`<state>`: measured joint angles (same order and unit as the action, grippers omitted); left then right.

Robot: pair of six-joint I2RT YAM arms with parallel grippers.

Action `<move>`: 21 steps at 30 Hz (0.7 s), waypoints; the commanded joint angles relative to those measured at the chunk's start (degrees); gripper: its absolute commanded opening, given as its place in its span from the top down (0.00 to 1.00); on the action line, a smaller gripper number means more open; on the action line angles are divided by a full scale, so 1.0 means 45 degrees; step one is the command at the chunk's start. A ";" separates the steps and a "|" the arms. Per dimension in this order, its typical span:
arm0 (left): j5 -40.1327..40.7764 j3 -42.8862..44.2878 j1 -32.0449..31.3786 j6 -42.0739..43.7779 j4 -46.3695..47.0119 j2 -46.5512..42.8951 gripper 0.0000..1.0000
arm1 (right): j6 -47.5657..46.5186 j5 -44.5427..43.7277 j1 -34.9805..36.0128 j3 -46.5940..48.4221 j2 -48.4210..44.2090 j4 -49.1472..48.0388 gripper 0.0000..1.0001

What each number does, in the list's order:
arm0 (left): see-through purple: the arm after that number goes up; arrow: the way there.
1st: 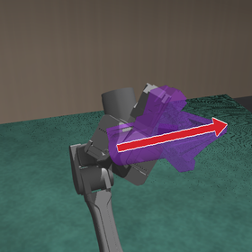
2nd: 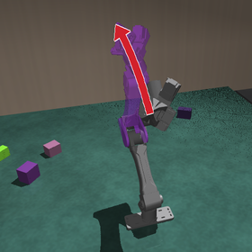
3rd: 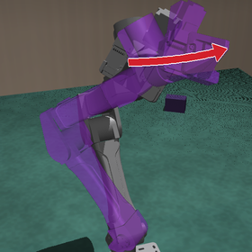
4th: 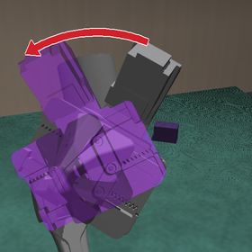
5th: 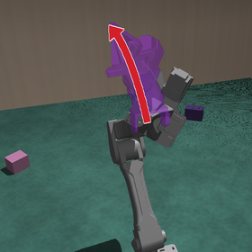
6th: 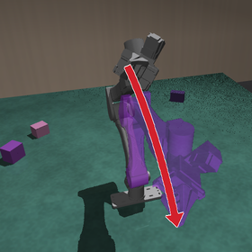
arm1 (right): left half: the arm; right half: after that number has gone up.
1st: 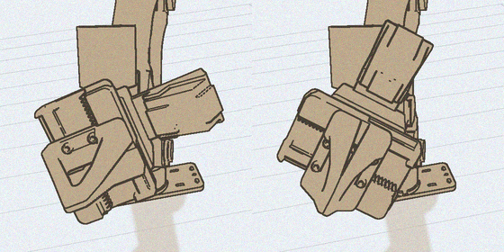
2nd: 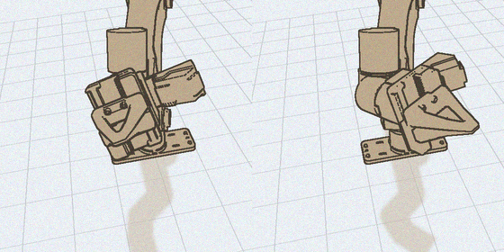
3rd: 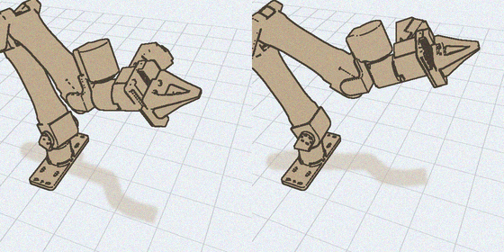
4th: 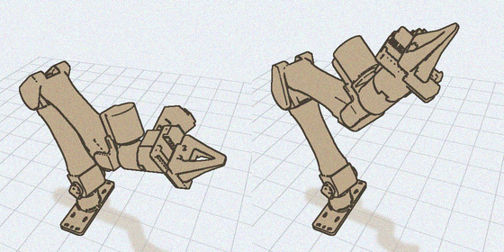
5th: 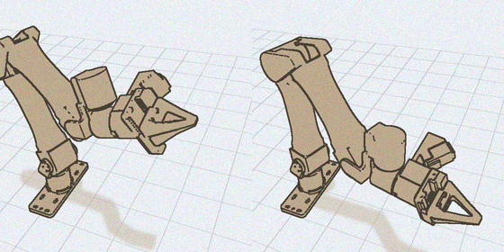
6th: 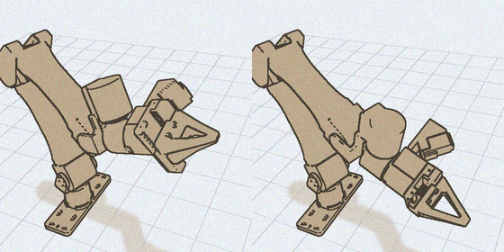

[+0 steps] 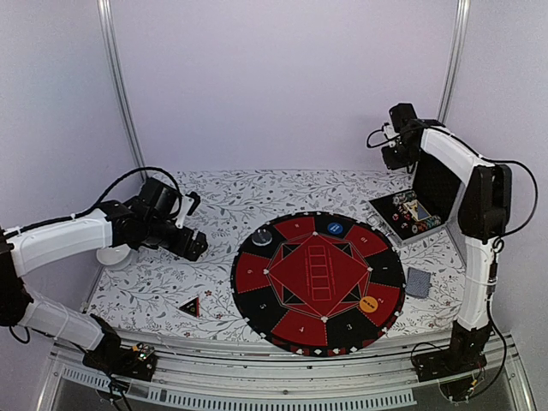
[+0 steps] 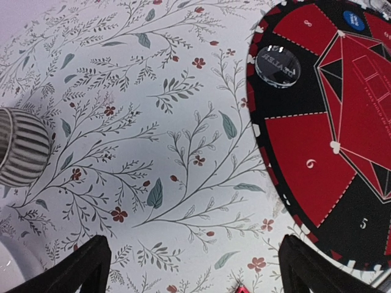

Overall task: Distribute texas hold em gaming equipment
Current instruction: Pick up the pile of poker chips from the chip case, then place the poker chips pile in the small blind area.

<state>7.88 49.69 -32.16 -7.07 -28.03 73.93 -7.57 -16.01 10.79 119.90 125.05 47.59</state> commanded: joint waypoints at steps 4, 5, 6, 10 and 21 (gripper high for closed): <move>-0.1484 -0.0793 0.0018 0.0451 0.1952 -0.2087 0.04 | 0.1521 0.5487 0.2525 -0.3309 -0.4209 -0.0614 0.98; -0.1996 -0.0972 -0.0082 0.0480 0.2428 -0.2407 0.06 | 0.2022 0.6289 0.2859 -0.3712 -0.4513 -0.0774 0.98; -0.2512 -0.1127 -0.0255 0.0492 0.2924 -0.2757 0.07 | 0.2399 0.7180 0.3155 -0.4041 -0.4780 -0.0923 0.98; -0.2865 -0.1464 -0.1883 0.1562 0.5104 -0.3587 0.07 | 0.3723 1.0123 0.4311 -0.5643 -0.5527 -0.2156 0.98; -0.2070 -0.1644 -0.5541 0.8140 0.9937 -0.1012 0.02 | 0.5384 1.3588 0.5916 -0.8720 -0.6365 -0.4650 0.98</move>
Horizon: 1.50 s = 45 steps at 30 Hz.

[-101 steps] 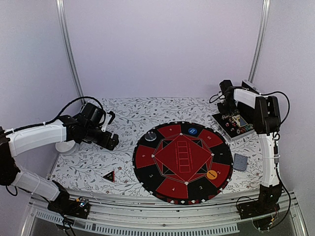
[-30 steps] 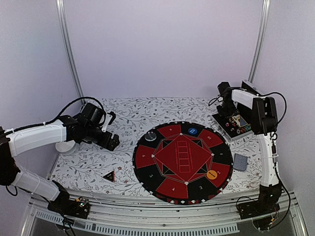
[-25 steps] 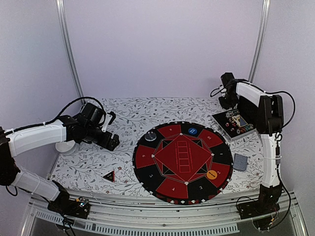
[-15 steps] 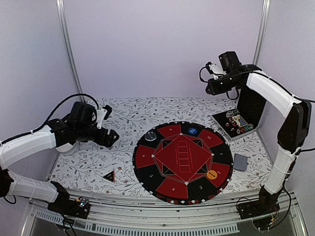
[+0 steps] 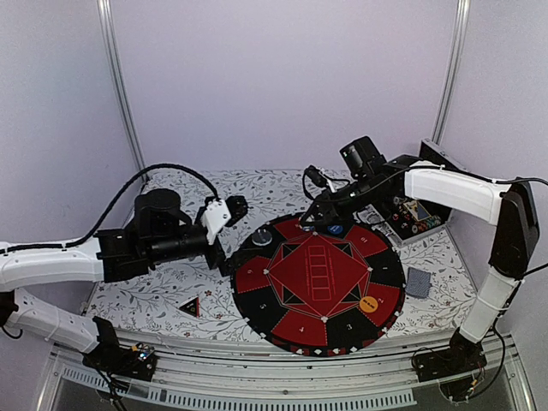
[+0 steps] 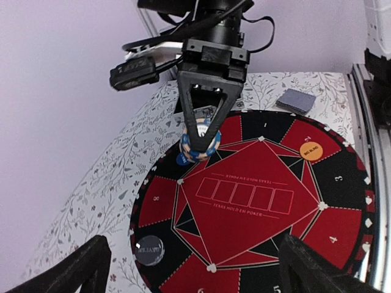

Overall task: Distribute texas hold em gaming equipment
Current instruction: Place the poker chips pile in the small blind area.

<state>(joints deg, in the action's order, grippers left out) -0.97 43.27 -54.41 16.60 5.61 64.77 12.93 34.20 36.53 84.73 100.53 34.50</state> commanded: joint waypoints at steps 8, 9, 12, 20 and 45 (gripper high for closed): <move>-0.0303 0.1149 -0.1035 0.3422 0.3148 0.3963 0.02 | 0.1336 0.3148 0.1022 -0.2190 -0.1087 -0.2825 0.98; -0.0437 0.1313 -0.1051 0.3306 0.3166 0.4158 0.02 | 0.1376 0.3246 0.1090 -0.2305 -0.1110 -0.3056 0.98; -0.0593 0.1771 -0.1087 0.3064 0.2961 0.4661 0.02 | 0.1568 0.3583 0.1185 -0.2609 -0.1166 -0.3602 0.98; 0.0601 0.2046 -0.1086 0.2164 0.1750 0.4768 0.02 | 0.0717 0.2202 -0.0332 -0.3190 -0.1269 -0.2513 0.98; 0.1800 -0.0229 -0.0214 -0.0462 -0.0709 0.1943 0.02 | -0.1695 -0.0422 -0.3950 -0.1620 0.2854 -0.0402 0.98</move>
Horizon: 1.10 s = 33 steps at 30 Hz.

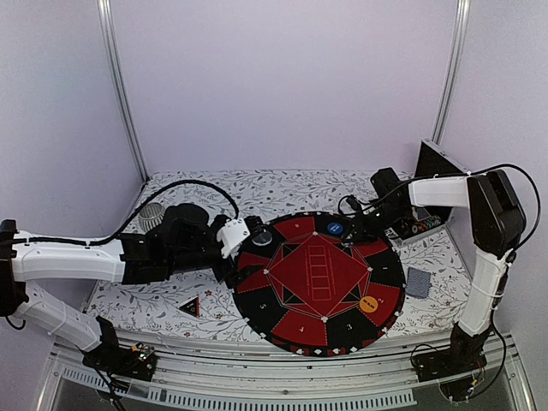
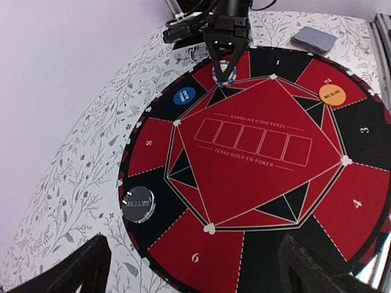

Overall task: Distribute texas hold em gaming equipment
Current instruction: Place the poker chips pile in the small blind area.

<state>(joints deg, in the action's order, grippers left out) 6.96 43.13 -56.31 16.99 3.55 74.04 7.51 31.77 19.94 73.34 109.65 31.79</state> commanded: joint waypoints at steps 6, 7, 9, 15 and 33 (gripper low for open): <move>0.0051 -0.0269 0.0302 -0.0651 -0.0297 -0.0065 0.02 | -0.0329 0.0978 -0.0254 0.2066 0.1849 0.0364 0.98; 0.0039 -0.0274 0.0321 -0.0651 -0.0318 -0.0108 0.02 | -0.0278 0.1084 -0.0231 0.2069 0.1746 0.0307 0.98; -0.0020 -0.0350 0.0358 -0.0650 -0.0299 -0.0238 0.02 | -0.0193 0.1193 -0.0192 0.2017 0.1591 0.0141 0.98; -0.0003 -0.0673 0.0444 -0.0793 -0.0341 -0.0538 0.02 | -0.0027 0.1584 -0.0181 0.3118 0.2357 0.0196 0.98; 0.0237 -0.0738 0.0590 -0.0709 -0.0786 -0.0825 0.02 | -0.0487 0.0279 -0.0832 0.3751 0.2387 0.1224 0.98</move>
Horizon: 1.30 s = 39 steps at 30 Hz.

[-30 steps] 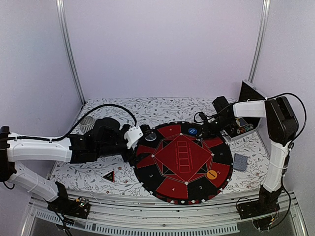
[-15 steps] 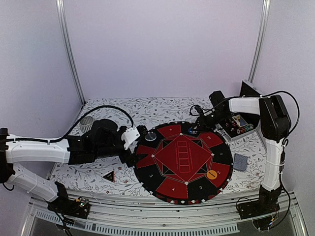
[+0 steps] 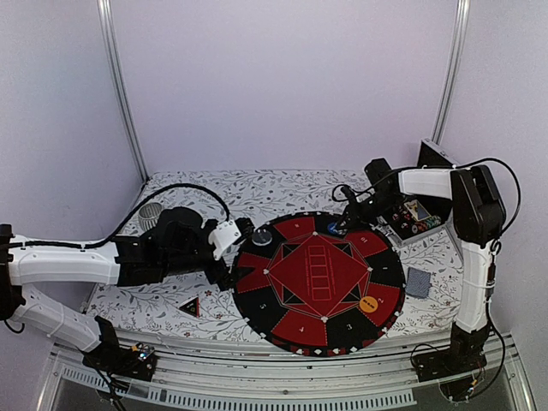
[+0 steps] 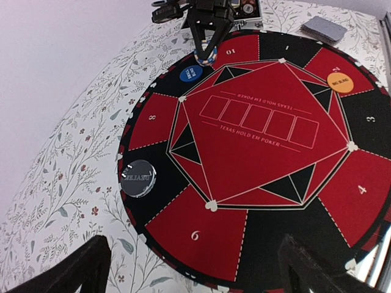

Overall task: Distribute texas hold em gaming equipment
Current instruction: Place the poker chips pile in the small blind area.

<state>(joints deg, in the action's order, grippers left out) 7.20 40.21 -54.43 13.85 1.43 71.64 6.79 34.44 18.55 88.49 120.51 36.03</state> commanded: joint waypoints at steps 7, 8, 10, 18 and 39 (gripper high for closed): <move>0.0285 -0.0357 0.0206 -0.0029 -0.0338 -0.0786 0.02 | -0.0626 0.0214 -0.0528 0.1130 0.0698 0.0573 0.98; 0.0283 -0.0360 0.0210 -0.0045 -0.0352 -0.0800 0.02 | -0.0602 0.0401 -0.0528 0.1531 0.0862 0.0434 0.98; 0.0254 -0.0332 0.0221 -0.0050 -0.0410 -0.0785 0.02 | -0.0224 0.0607 -0.0515 0.2243 0.1219 -0.0213 0.98; 0.0365 -0.0237 0.0283 0.0028 -0.0455 -0.0838 0.02 | 0.1722 0.0859 0.0648 0.5118 0.3830 -0.1260 0.98; 0.0409 -0.0439 0.0397 0.0158 -0.0440 -0.1019 0.02 | 0.2323 0.3296 0.1172 0.5667 0.5482 -0.1074 0.93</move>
<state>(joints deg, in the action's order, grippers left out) 8.69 38.81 -53.36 13.91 -0.78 67.90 16.16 47.40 23.97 112.33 143.17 30.61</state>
